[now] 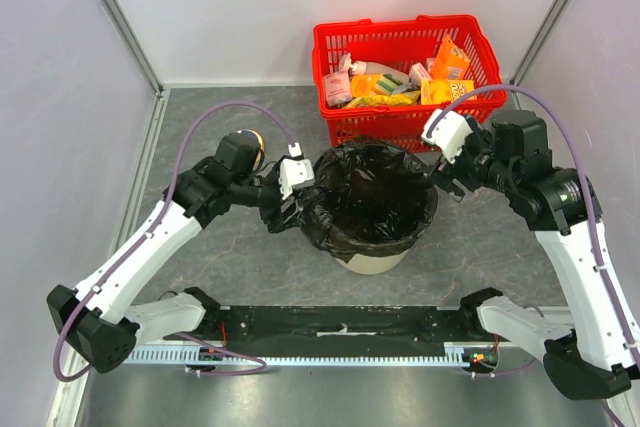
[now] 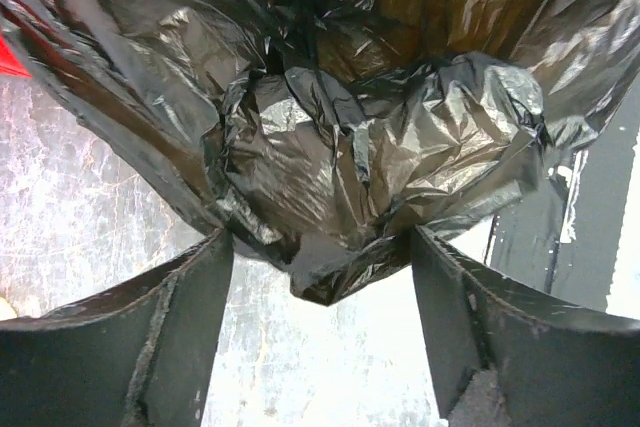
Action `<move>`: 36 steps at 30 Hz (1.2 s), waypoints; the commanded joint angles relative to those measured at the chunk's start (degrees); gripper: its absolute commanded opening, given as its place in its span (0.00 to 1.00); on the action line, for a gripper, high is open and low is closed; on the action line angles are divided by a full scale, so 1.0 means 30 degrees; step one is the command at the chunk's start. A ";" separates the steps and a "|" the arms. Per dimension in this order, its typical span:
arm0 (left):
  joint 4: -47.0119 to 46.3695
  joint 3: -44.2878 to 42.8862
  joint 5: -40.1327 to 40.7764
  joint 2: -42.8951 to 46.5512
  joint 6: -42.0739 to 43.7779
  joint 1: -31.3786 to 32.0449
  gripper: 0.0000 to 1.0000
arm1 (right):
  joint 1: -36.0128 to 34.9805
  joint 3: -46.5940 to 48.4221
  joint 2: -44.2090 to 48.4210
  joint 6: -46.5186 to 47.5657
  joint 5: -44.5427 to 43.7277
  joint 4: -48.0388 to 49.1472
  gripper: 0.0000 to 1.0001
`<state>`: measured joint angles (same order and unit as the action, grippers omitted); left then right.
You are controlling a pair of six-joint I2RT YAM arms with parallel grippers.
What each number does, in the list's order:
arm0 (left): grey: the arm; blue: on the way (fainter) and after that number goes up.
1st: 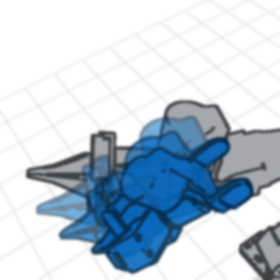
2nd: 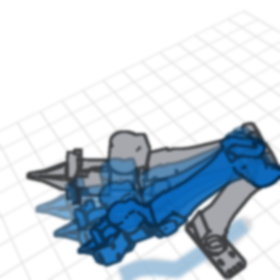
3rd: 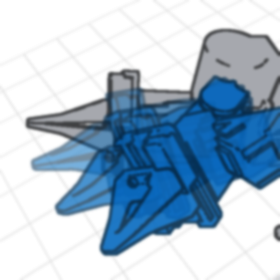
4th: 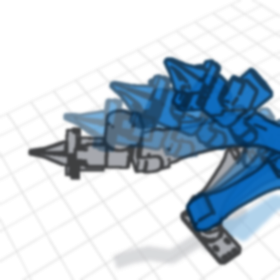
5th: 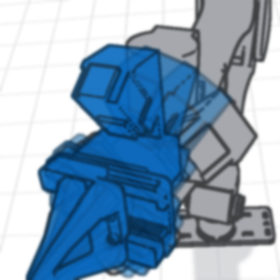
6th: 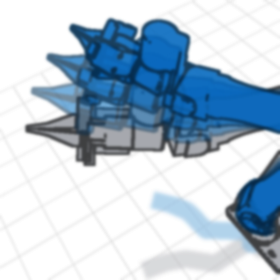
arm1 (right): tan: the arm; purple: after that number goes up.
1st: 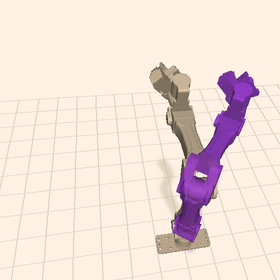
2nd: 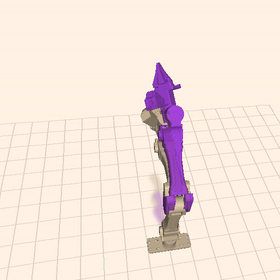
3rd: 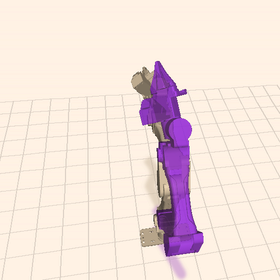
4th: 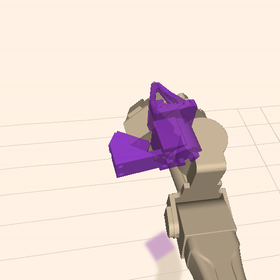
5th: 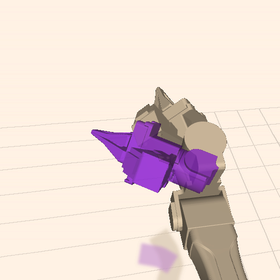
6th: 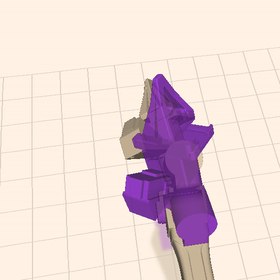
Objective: Put the trash bags into the trash bin
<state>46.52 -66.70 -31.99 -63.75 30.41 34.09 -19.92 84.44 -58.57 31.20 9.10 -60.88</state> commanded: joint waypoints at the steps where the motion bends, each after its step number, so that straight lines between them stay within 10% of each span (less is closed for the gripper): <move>1: -0.3609 0.1603 -0.0616 0.0213 0.0671 -0.0083 0.73 | 0.0312 -0.0111 0.0566 -0.0439 -0.0134 0.0372 0.83; 36: -1.0467 0.5680 -0.2434 -0.3447 0.0878 -0.0082 0.85 | 0.0987 -0.0726 0.0391 -0.0586 0.0276 0.0519 0.87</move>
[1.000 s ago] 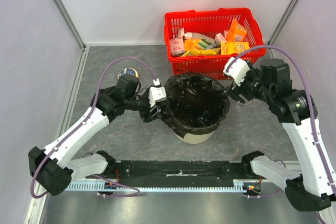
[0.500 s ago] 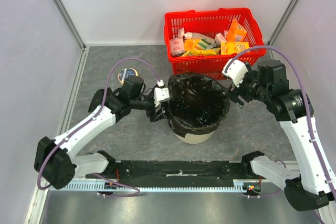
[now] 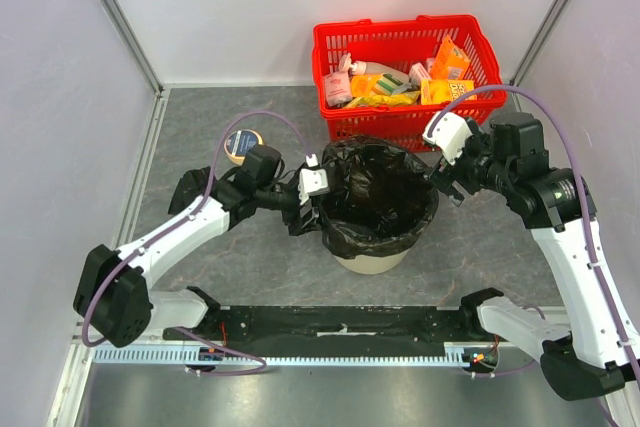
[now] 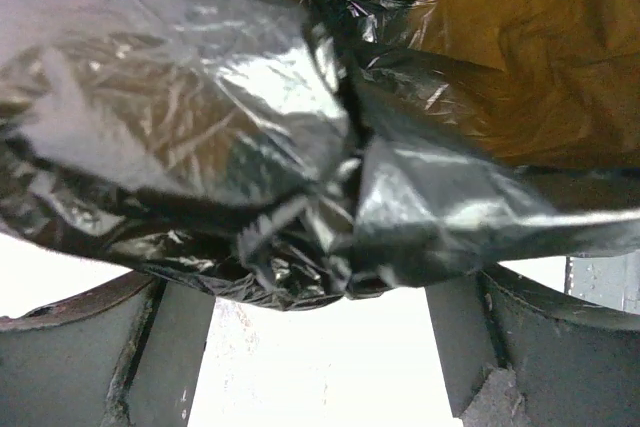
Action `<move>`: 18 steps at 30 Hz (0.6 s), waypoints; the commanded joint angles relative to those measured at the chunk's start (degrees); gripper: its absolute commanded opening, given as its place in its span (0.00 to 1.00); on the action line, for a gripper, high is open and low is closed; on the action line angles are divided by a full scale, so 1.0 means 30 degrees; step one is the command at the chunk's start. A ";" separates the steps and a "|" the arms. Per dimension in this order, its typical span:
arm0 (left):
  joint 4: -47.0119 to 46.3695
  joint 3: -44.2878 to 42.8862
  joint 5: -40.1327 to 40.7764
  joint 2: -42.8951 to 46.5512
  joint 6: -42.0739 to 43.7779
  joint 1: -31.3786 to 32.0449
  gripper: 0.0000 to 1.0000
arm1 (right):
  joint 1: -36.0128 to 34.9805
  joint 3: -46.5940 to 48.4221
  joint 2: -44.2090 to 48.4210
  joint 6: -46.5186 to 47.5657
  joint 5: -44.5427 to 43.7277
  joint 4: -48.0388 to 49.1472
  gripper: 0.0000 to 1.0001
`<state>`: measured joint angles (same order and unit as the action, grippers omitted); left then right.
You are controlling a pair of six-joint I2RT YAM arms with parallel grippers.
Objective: Put the trash bags into the trash bin
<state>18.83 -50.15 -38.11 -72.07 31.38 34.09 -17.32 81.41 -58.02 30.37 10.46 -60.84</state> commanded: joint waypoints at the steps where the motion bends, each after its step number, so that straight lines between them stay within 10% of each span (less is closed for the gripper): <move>1: -0.1354 0.0164 -0.0277 -0.0847 0.0441 -0.0054 0.86 | 0.0120 0.0257 0.0209 -0.0309 -0.0176 0.0475 0.88; 18: 0.1745 -0.2088 0.1129 0.2460 0.0410 -0.0054 0.97 | 0.0207 0.0404 0.0209 -0.0279 -0.0264 0.0182 0.90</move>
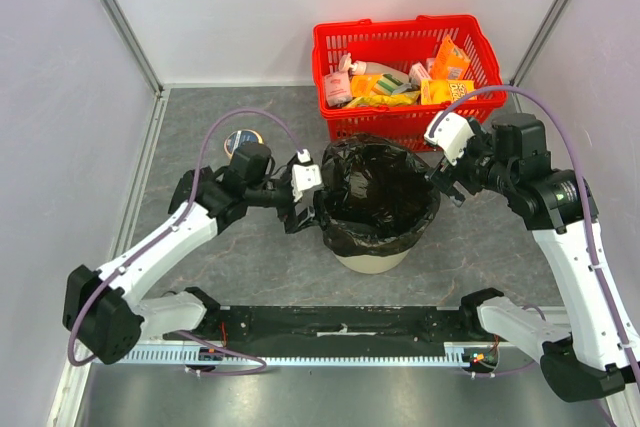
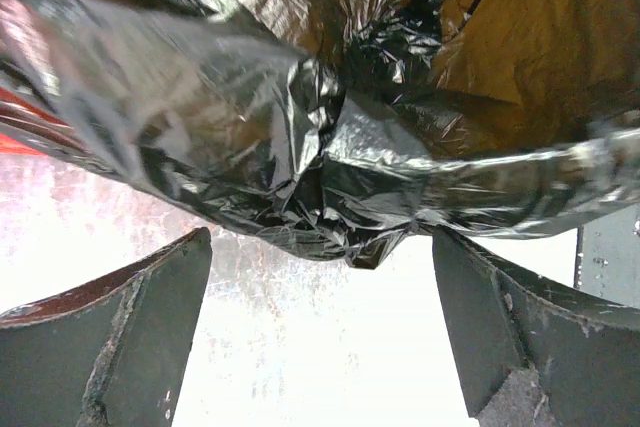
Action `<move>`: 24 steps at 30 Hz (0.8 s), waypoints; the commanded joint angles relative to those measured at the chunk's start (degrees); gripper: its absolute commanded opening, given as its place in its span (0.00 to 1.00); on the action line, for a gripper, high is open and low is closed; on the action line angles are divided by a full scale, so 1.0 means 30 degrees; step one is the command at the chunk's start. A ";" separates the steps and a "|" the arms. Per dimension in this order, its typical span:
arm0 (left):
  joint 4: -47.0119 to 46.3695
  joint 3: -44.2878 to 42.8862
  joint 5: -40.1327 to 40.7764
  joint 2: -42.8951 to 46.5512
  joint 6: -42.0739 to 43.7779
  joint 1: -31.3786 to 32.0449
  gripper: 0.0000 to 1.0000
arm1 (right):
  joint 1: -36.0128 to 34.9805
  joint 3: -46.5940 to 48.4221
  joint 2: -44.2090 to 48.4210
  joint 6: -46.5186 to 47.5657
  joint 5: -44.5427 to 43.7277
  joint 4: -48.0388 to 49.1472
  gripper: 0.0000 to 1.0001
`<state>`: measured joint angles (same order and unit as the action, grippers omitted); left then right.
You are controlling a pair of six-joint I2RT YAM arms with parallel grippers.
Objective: Put the trash bags into the trash bin
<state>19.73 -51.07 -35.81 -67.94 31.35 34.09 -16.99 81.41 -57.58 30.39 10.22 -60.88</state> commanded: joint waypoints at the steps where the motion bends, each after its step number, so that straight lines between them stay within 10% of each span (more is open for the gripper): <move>1: 0.1887 -0.2047 0.0394 0.1288 0.0505 -0.0111 0.97 | 0.0127 0.0404 0.0005 -0.0287 -0.0212 0.0226 0.90; 24: 0.1219 -0.4304 1.1879 0.5245 -0.5936 -0.2014 1.00 | 0.3610 -0.0826 -0.0668 -0.5732 -0.4373 0.7048 0.98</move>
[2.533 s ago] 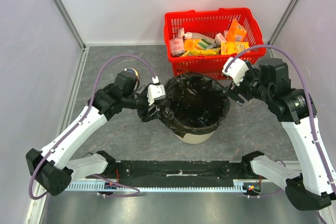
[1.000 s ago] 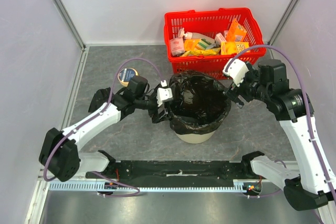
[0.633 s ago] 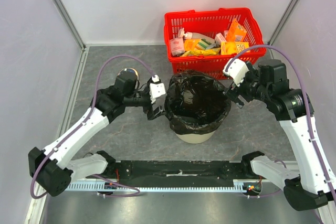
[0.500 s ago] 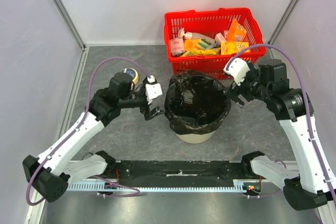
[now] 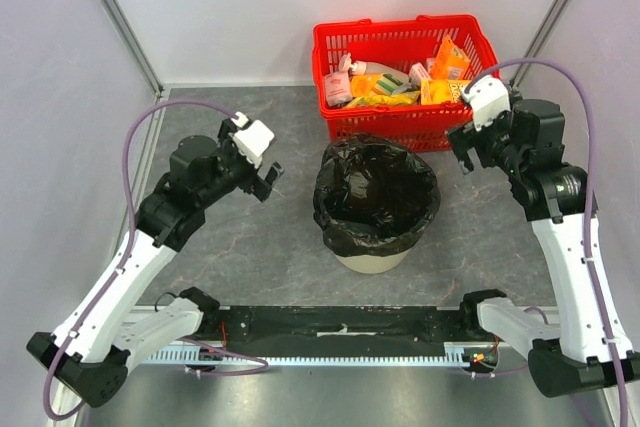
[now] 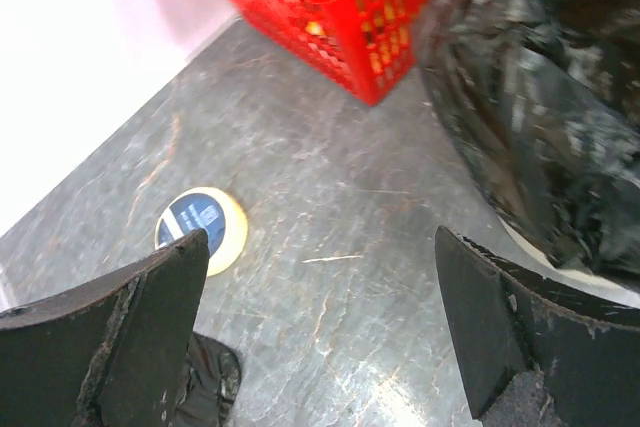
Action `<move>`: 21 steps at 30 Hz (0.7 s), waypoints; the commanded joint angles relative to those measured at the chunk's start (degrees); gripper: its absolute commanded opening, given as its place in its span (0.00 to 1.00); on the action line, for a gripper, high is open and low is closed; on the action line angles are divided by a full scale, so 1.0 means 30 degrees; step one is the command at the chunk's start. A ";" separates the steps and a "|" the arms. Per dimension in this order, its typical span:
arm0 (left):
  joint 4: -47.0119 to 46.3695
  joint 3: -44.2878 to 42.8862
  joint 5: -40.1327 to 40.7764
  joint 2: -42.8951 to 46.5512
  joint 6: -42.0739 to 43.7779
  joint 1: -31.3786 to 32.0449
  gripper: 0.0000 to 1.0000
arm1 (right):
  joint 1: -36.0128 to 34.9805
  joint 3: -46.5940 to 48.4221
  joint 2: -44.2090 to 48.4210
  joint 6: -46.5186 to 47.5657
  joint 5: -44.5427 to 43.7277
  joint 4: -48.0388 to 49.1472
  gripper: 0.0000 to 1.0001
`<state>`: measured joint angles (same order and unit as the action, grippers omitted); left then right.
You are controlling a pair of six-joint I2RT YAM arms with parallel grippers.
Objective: Put the trash bags into the trash bin
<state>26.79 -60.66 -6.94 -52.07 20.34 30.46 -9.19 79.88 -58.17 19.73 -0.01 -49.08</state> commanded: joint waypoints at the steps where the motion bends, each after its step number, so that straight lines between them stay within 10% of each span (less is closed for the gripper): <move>1: -0.1252 -0.1194 0.2777 -0.0073 -0.2500 -0.1010 1.00 | 0.1361 -0.0462 -0.0589 -0.2500 -0.0963 0.3669 0.98; 21: -0.6614 0.1998 0.2636 -0.0015 -0.5695 -0.3502 0.99 | 0.4558 -0.6201 0.0200 -0.7220 -0.1551 1.0556 0.98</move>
<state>12.64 -55.16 2.42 -52.56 6.57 20.53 4.29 64.62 -60.51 -0.14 -4.99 -24.77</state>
